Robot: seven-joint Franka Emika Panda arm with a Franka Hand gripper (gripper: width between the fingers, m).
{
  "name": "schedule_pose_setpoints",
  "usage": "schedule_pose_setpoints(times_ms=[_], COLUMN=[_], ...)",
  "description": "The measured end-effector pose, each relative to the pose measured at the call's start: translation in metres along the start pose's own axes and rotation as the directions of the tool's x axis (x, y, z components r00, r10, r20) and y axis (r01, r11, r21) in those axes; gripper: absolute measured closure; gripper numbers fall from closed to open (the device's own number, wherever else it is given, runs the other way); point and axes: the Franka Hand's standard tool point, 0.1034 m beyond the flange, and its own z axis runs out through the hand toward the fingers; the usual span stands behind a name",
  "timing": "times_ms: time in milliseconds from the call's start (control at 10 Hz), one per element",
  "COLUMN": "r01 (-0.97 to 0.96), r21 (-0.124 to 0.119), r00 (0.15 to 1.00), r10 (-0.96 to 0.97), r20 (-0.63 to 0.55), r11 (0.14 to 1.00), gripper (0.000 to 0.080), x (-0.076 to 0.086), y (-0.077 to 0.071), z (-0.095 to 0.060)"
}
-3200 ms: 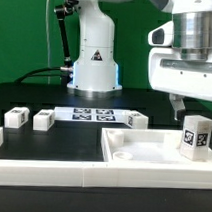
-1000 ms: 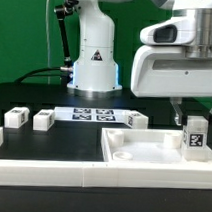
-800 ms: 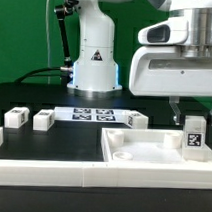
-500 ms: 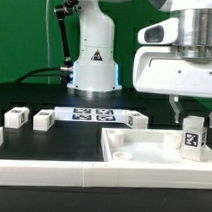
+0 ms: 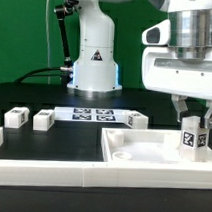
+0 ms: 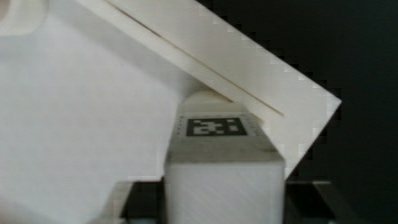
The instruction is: Assemble square table
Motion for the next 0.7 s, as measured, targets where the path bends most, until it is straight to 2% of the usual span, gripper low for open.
schedule_pose_setpoints(times_ms=[200,300,400,600,700], r01=[-0.010,0.021,0.031,0.152,0.271], r21=[-0.001,0.001,0.013,0.013,0.010], r00=[1.000,1.000,0.999,0.988,0.963], r10=[0.010,-0.021,-0.031,-0.152,-0.270], r20=[0.000,-0.001,-0.009,-0.012,-0.015], r11=[1.000,1.000,0.999,0.988,0.963], gripper=[0.0501,0.0326,0.0190,0.0162,0.0152], x=[-0.0007,-0.0006,0.0009,0.0013,0.0018], y=[0.0000,-0.0003,-0.0030,-0.0032,-0.0030], z=[0.0006,0.0005,-0.0009,-0.0009,-0.0009])
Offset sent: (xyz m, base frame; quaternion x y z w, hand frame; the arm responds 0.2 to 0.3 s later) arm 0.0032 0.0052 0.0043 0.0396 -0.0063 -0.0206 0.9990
